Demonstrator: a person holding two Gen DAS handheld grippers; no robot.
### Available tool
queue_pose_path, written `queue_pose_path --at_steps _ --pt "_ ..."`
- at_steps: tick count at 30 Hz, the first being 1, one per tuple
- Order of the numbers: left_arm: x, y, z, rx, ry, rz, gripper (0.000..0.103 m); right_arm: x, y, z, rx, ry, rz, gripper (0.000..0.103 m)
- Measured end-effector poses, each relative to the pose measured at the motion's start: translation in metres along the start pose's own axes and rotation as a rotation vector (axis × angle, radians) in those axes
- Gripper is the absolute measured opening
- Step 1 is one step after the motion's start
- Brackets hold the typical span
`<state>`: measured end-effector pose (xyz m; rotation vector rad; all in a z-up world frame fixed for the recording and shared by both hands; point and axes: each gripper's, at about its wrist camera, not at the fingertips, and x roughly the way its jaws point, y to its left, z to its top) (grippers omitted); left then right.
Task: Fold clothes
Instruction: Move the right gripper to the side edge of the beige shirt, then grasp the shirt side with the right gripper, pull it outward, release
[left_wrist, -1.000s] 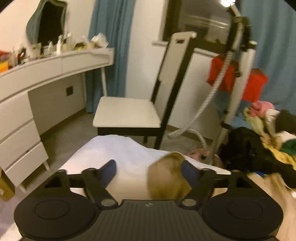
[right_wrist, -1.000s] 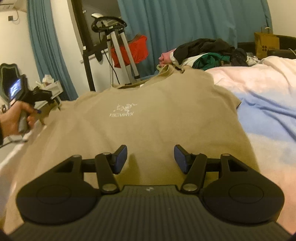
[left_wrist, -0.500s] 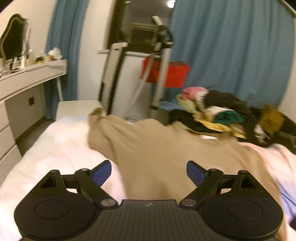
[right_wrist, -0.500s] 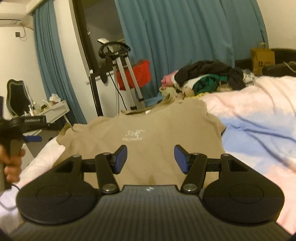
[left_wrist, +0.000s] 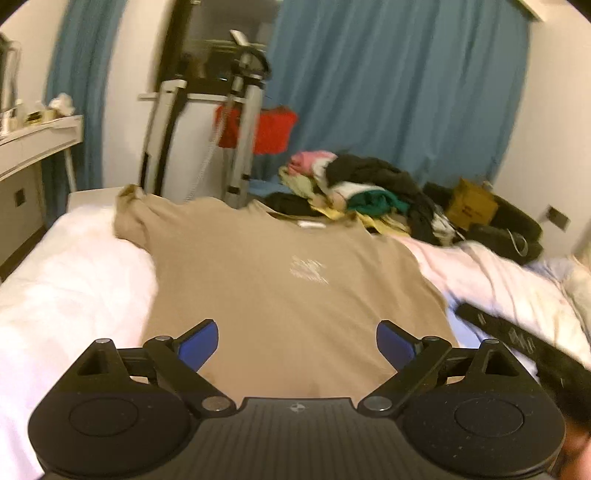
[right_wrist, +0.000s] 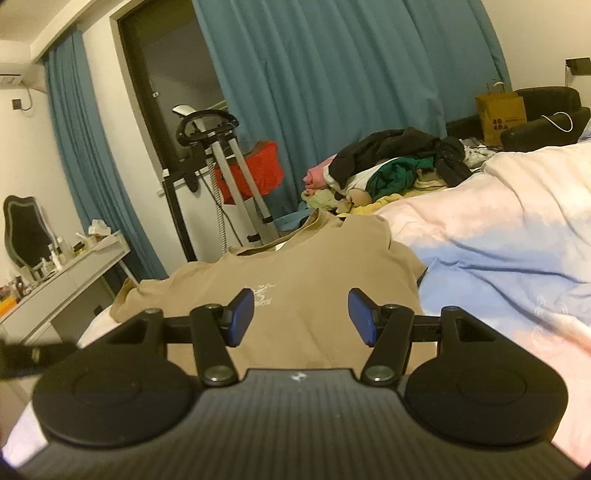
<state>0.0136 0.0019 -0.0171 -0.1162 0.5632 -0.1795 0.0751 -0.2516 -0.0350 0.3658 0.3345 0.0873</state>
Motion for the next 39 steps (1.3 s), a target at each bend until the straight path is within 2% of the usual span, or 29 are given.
queue_pose_path --at_steps 3,7,11,15,18,22,23,24,26,29,31,33,35,39 --pt "0.004 -0.008 -0.006 0.056 -0.013 0.032 0.094 0.015 -0.008 0.003 -0.002 -0.004 -0.023 0.060" --pt "0.021 -0.005 -0.012 0.037 0.023 0.037 0.094 0.050 -0.029 0.021 -0.036 -0.026 -0.067 0.060" --pt "0.038 0.002 -0.018 0.024 0.079 0.051 0.094 0.094 -0.076 0.040 0.128 0.015 -0.069 0.060" --pt "0.054 0.009 -0.022 0.000 0.119 0.065 0.094 0.138 -0.110 0.037 0.241 0.072 -0.102 0.060" --pt "0.070 0.013 -0.021 -0.028 0.143 0.065 0.094 0.161 -0.128 0.027 0.282 0.106 -0.139 0.060" --pt "0.090 0.018 -0.017 -0.068 0.159 0.046 0.094 0.186 -0.134 0.019 0.295 0.134 -0.110 0.059" --pt "0.094 0.019 -0.016 -0.071 0.160 0.044 0.094 0.187 -0.129 0.018 0.270 0.129 -0.121 0.058" --pt "0.098 0.019 -0.017 -0.074 0.163 0.047 0.094 0.187 -0.124 0.017 0.245 0.124 -0.132 0.053" --pt "0.105 0.021 -0.017 -0.090 0.170 0.041 0.094 0.189 -0.114 0.016 0.195 0.114 -0.156 0.038" --pt "0.114 0.025 -0.016 -0.124 0.186 0.022 0.094 0.186 -0.085 0.018 0.046 0.098 -0.214 0.015" --pt "0.117 0.029 -0.016 -0.142 0.190 0.017 0.094 0.182 -0.059 0.018 -0.088 0.076 -0.258 0.010" --pt "0.118 0.034 -0.017 -0.162 0.189 0.013 0.094 0.176 -0.030 0.015 -0.239 0.033 -0.268 0.009" --pt "0.118 0.038 -0.016 -0.188 0.187 0.005 0.094 0.176 0.001 0.008 -0.387 0.013 -0.235 0.009" --pt "0.112 0.050 -0.016 -0.232 0.166 -0.004 0.094 0.184 0.051 -0.022 -0.550 0.066 -0.084 0.007"
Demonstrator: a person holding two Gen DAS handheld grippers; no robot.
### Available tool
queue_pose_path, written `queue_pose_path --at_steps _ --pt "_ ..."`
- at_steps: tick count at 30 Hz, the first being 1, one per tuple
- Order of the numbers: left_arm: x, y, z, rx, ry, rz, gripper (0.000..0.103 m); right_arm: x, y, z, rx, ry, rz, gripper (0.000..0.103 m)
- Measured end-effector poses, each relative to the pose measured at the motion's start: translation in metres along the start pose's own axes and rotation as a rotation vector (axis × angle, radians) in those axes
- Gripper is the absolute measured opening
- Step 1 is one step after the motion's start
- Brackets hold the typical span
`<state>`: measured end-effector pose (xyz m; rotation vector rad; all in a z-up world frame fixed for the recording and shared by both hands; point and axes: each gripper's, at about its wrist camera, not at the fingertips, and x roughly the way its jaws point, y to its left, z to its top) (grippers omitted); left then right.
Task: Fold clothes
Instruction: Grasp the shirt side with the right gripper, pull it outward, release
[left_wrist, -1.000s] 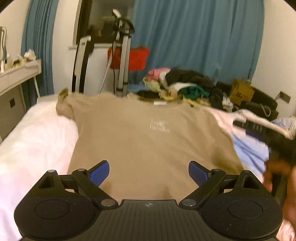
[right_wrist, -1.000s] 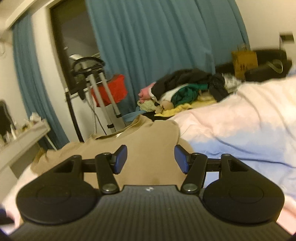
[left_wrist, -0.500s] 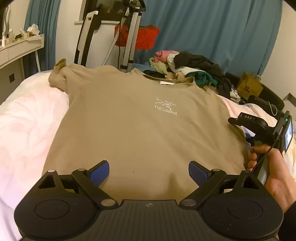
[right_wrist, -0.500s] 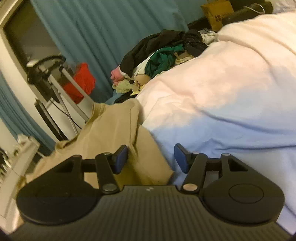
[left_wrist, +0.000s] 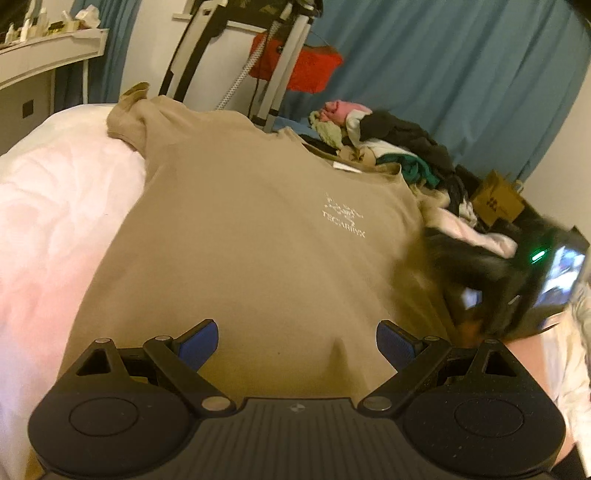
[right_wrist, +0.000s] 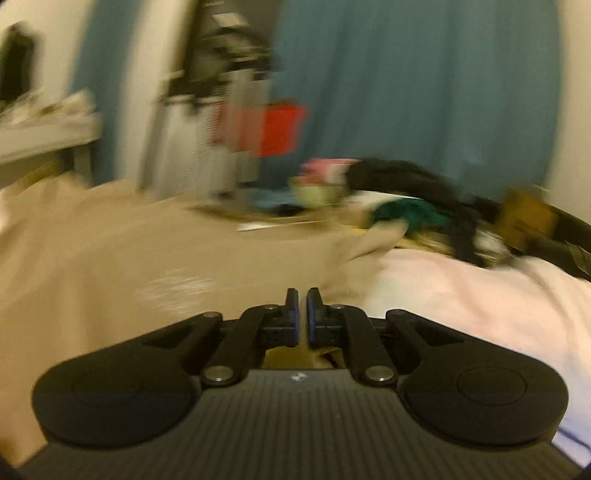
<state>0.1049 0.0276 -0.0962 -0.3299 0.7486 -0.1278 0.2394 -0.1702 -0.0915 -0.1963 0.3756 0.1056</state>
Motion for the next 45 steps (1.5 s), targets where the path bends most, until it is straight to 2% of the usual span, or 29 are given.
queue_pose_path --at_steps 3,6,8,9,10,11,12,13,15,19,21,23,26,27,28,30,31,34,38,42,45 --pt "-0.004 0.003 0.000 -0.009 -0.006 -0.004 0.094 0.004 0.040 -0.010 -0.167 0.038 0.069 0.006" --pt "-0.006 0.003 0.001 -0.007 -0.011 -0.008 0.094 -0.005 0.051 -0.010 -0.240 -0.001 0.102 0.007" --pt "-0.007 0.001 0.001 -0.002 -0.015 -0.010 0.094 -0.014 0.035 -0.001 -0.133 -0.023 0.144 0.009" --pt "-0.007 0.000 0.001 0.000 -0.016 -0.011 0.094 -0.019 0.028 0.003 -0.079 -0.034 0.165 0.015" --pt "-0.008 0.000 0.001 0.002 -0.018 -0.012 0.094 -0.022 0.014 0.008 0.017 -0.043 0.174 0.029" --pt "-0.008 -0.001 0.001 0.004 -0.020 -0.014 0.094 -0.026 0.000 0.013 0.114 -0.053 0.183 0.038" --pt "-0.009 -0.001 0.001 0.005 -0.018 -0.015 0.094 -0.029 -0.015 0.016 0.204 -0.069 0.179 0.054" --pt "-0.009 -0.001 0.000 0.006 -0.016 -0.016 0.094 -0.031 -0.031 0.016 0.298 -0.085 0.160 0.059" --pt "-0.010 -0.002 0.000 0.006 -0.012 -0.019 0.094 -0.033 -0.064 0.015 0.484 -0.098 0.115 0.059" --pt "-0.009 -0.003 -0.002 0.009 -0.008 -0.015 0.094 -0.022 -0.128 -0.019 0.890 0.008 0.037 0.061" --pt "-0.008 -0.003 -0.002 0.008 -0.002 -0.012 0.094 -0.015 -0.137 -0.035 0.950 0.072 0.038 0.061" --pt "-0.006 -0.003 -0.003 0.006 0.007 -0.012 0.094 -0.004 -0.136 -0.044 0.984 0.123 0.097 0.061" --pt "-0.005 -0.004 -0.004 0.012 0.010 -0.010 0.094 0.006 -0.116 -0.044 0.970 0.156 0.150 0.060" --pt "-0.005 -0.005 -0.003 0.017 0.007 -0.004 0.094 0.006 -0.109 -0.041 0.917 0.157 0.135 0.054" --pt "-0.004 -0.005 -0.004 0.021 0.003 0.001 0.094 0.006 -0.101 -0.037 0.862 0.157 0.120 0.039" --pt "-0.002 -0.005 -0.004 0.025 0.003 0.011 0.094 -0.001 -0.093 -0.029 0.775 0.133 0.066 0.021" --pt "-0.001 -0.004 -0.004 0.025 0.005 0.015 0.094 -0.006 -0.089 -0.025 0.740 0.116 0.040 0.017" --pt "0.002 -0.003 -0.006 0.029 0.015 0.021 0.094 -0.022 -0.094 -0.014 0.681 0.031 -0.042 0.014" --pt "0.007 -0.004 -0.008 0.044 0.022 0.028 0.094 -0.039 -0.120 -0.002 0.678 -0.059 -0.142 0.013" --pt "0.007 -0.010 -0.009 0.072 0.018 0.024 0.094 -0.050 -0.160 0.007 0.671 -0.079 -0.237 0.012" --pt "0.004 -0.015 -0.010 0.105 0.010 0.019 0.094 -0.056 -0.198 0.011 0.613 -0.099 -0.348 0.012"
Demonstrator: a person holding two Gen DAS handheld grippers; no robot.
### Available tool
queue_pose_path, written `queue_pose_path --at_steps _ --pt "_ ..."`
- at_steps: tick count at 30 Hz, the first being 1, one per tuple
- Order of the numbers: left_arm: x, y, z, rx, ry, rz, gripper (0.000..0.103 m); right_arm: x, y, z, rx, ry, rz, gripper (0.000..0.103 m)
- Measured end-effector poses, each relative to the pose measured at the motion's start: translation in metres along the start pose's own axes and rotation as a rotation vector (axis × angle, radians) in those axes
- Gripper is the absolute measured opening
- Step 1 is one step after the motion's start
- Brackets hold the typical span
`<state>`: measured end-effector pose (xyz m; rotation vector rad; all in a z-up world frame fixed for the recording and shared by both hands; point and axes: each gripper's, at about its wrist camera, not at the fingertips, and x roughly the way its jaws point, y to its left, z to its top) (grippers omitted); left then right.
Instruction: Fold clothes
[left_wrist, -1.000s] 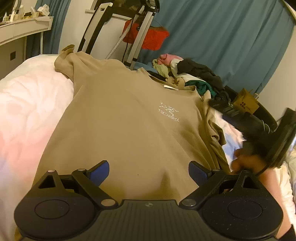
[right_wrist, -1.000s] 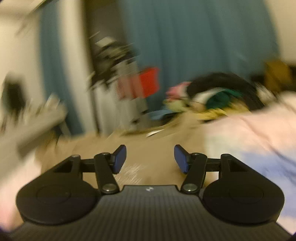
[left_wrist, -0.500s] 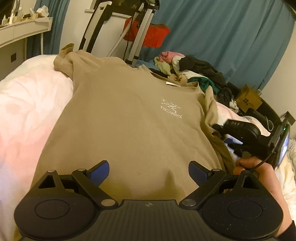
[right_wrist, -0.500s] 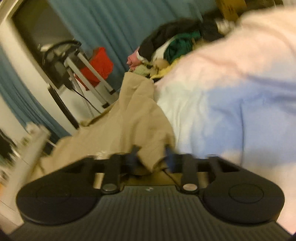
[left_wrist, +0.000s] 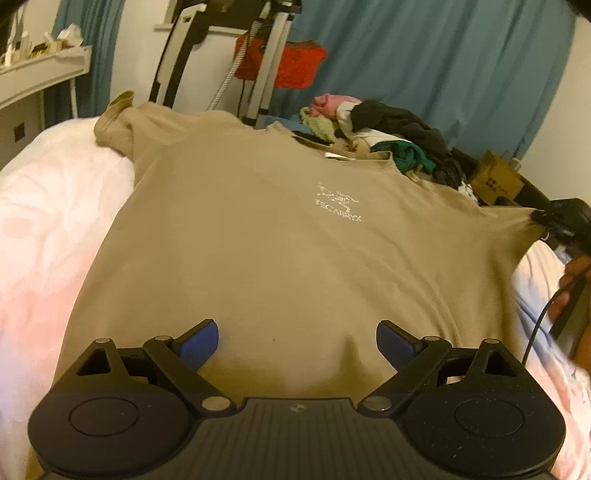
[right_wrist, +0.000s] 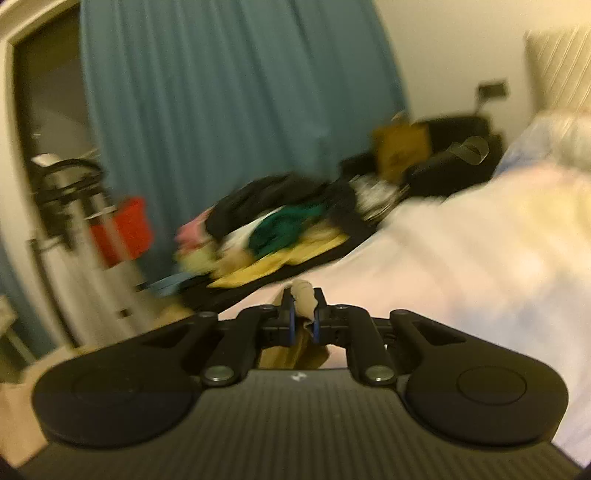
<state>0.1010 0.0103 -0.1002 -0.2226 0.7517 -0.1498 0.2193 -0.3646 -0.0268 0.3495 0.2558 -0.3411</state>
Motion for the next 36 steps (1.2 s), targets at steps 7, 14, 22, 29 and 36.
queue_pose_path --at_steps 7,14,22,29,36 --pt "-0.001 -0.012 -0.002 0.068 -0.015 0.003 0.094 0.026 -0.058 -0.014 -0.021 0.038 -0.092 0.027" --pt "-0.007 -0.026 -0.010 0.156 -0.023 0.005 0.093 -0.045 -0.065 -0.017 0.097 0.185 -0.001 0.077" --pt "-0.035 -0.034 -0.021 0.209 -0.006 -0.056 0.090 -0.184 -0.064 -0.021 0.177 0.218 0.196 0.076" --pt "-0.065 -0.058 -0.043 0.290 0.024 -0.138 0.088 -0.215 -0.097 -0.043 0.352 0.286 0.255 0.079" --pt "-0.077 -0.075 -0.056 0.282 0.026 -0.161 0.088 -0.130 -0.111 -0.036 0.696 0.366 0.443 0.079"
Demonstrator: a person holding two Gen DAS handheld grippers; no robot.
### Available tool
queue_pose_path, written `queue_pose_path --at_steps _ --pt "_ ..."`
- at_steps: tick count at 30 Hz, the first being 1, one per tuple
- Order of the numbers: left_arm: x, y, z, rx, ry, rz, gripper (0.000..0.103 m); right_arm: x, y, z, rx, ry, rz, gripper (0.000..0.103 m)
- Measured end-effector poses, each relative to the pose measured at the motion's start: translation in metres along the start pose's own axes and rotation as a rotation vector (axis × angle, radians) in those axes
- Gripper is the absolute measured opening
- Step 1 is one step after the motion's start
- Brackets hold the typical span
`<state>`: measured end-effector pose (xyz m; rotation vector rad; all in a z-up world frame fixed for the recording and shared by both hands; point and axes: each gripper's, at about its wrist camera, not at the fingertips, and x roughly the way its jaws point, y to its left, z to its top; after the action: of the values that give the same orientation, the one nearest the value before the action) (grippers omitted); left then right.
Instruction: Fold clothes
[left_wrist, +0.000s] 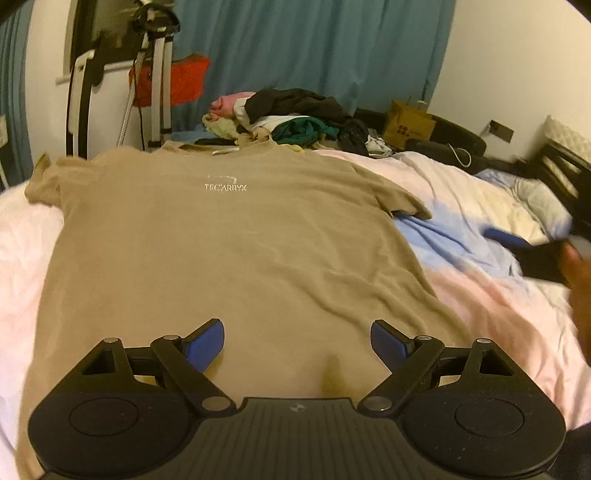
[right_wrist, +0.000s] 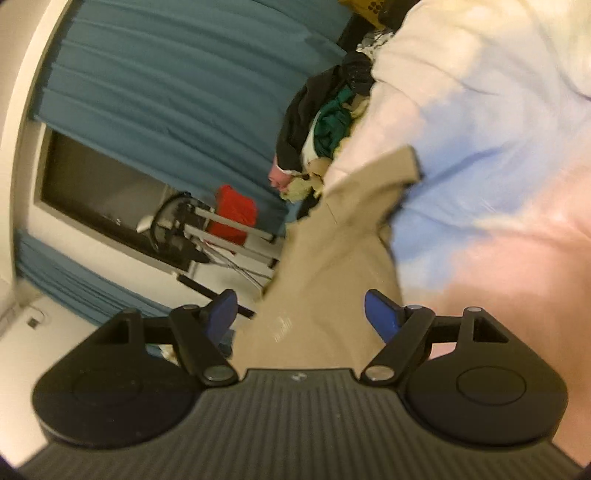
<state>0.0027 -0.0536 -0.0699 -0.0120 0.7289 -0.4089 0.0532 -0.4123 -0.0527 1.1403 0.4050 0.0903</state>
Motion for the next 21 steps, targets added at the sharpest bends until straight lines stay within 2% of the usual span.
queue_pose_path --at_steps 4,5,7,10,13,14,16,17,19,21 --pt "0.011 0.004 0.001 -0.045 0.009 -0.001 0.088 0.061 -0.028 0.036 0.146 0.006 0.068 0.079" --pt "0.015 0.007 0.001 -0.055 0.015 0.001 0.088 0.077 -0.039 0.041 0.178 0.014 0.067 0.079" --pt "0.024 0.011 0.001 -0.077 0.026 0.006 0.088 0.108 -0.059 0.047 0.191 0.014 0.014 0.079" --pt "0.036 0.020 0.002 -0.112 0.034 0.007 0.088 0.143 -0.077 0.054 0.132 0.005 -0.069 0.079" --pt "0.049 0.024 0.004 -0.110 0.043 0.021 0.088 0.171 -0.084 0.064 0.069 -0.041 -0.066 0.078" --pt "0.053 0.025 0.005 -0.108 0.047 0.023 0.088 0.177 -0.085 0.068 0.065 -0.059 -0.049 0.078" --pt "0.061 0.026 0.008 -0.105 0.053 0.022 0.089 0.194 -0.091 0.079 0.098 -0.069 0.059 0.079" --pt "0.065 0.026 0.010 -0.106 0.055 0.017 0.089 0.201 -0.093 0.082 0.112 -0.049 0.126 0.079" --pt "0.070 0.026 0.009 -0.111 0.059 0.007 0.090 0.216 -0.094 0.090 0.117 0.008 0.206 0.079" --pt "0.075 0.025 0.010 -0.112 0.059 -0.004 0.090 0.232 -0.092 0.094 0.098 0.075 0.244 0.079"
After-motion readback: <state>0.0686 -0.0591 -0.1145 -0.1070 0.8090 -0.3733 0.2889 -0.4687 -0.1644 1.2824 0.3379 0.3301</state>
